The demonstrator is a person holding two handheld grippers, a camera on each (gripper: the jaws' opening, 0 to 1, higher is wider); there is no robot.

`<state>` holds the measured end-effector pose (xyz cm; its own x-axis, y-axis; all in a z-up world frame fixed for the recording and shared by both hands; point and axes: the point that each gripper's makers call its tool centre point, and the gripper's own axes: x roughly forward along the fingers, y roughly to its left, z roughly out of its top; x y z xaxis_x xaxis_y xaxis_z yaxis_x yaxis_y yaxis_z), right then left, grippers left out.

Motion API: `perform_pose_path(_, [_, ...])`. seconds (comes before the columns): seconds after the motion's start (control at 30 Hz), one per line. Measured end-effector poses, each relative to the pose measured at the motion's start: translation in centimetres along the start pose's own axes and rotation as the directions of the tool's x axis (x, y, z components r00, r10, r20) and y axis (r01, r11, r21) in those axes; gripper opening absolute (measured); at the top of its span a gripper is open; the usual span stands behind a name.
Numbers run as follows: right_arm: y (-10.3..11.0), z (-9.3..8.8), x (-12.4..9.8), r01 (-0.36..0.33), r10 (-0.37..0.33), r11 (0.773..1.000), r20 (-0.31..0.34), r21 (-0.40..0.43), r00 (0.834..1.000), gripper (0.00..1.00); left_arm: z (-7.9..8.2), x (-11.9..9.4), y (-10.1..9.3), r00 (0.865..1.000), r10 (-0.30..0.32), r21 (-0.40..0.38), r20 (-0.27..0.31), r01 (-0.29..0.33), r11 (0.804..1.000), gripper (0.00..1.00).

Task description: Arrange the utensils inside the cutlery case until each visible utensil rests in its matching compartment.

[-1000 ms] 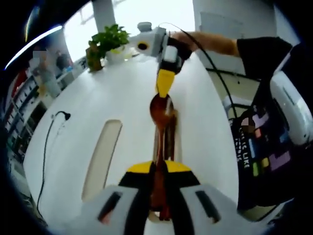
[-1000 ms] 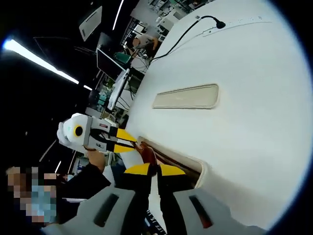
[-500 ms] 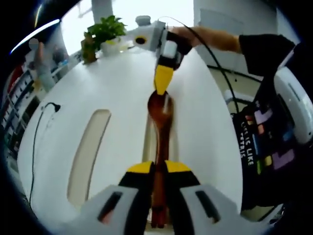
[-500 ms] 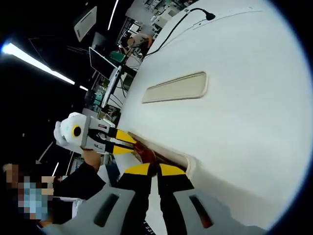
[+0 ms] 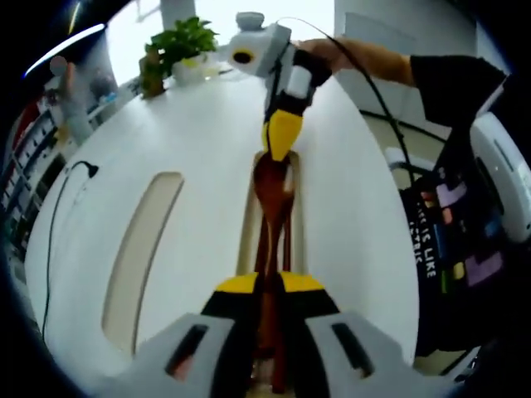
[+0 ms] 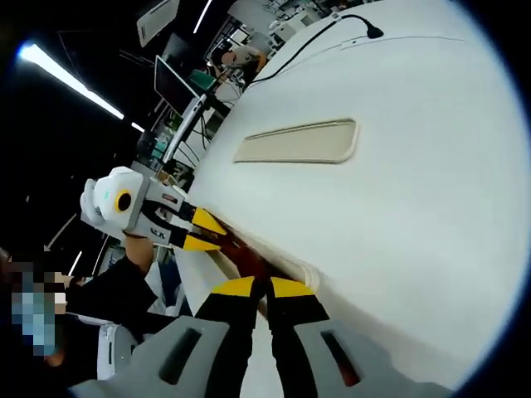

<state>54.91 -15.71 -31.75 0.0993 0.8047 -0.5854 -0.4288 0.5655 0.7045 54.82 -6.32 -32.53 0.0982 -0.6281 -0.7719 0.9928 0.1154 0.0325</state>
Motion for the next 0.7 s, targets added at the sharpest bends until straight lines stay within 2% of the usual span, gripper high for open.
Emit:
perform_pose_path(0.17, [0.0, 0.1, -0.2, 0.003, -0.004, 0.999, -0.009, -0.043, 1.000, 0.04, 0.0, 0.1, -0.2, 1.000, -0.007, 0.000, 0.007, 0.007, 1.000, 0.08])
perform_pose_path(0.37, [-0.2, 0.3, -1.2, 0.045, -0.047, 0.991, -0.012, -0.130, 0.999, 0.07, 0.2, 0.2, -0.4, 1.000, -0.017, 0.012, 0.015, 0.017, 1.000, 0.08])
perform_pose_path(0.57, [-0.2, 0.3, -2.0, 0.040, -0.041, 0.992, -0.001, -0.123, 0.999, 0.07, 0.2, 0.2, 0.0, 1.000, -0.017, 0.042, 0.012, 0.017, 0.999, 0.08])
perform_pose_path(0.6, [0.2, 0.4, -2.0, 0.025, -0.024, 0.996, 0.016, -0.080, 1.000, 0.07, 0.2, 0.2, 0.1, 1.000, -0.022, 0.035, 0.016, 0.021, 0.999, 0.08])
perform_pose_path(0.63, [0.3, 0.4, -2.1, 0.016, -0.016, 0.996, 0.008, -0.088, 1.000, 0.07, 0.2, 0.2, 0.1, 0.999, -0.027, 0.010, 0.021, 0.027, 1.000, 0.08])
perform_pose_path(0.7, [0.4, 0.7, -2.2, 0.022, -0.020, 0.993, 0.022, -0.116, 1.000, 0.06, 0.2, 0.1, 0.2, 0.999, -0.034, 0.012, 0.033, 0.033, 0.999, 0.09])
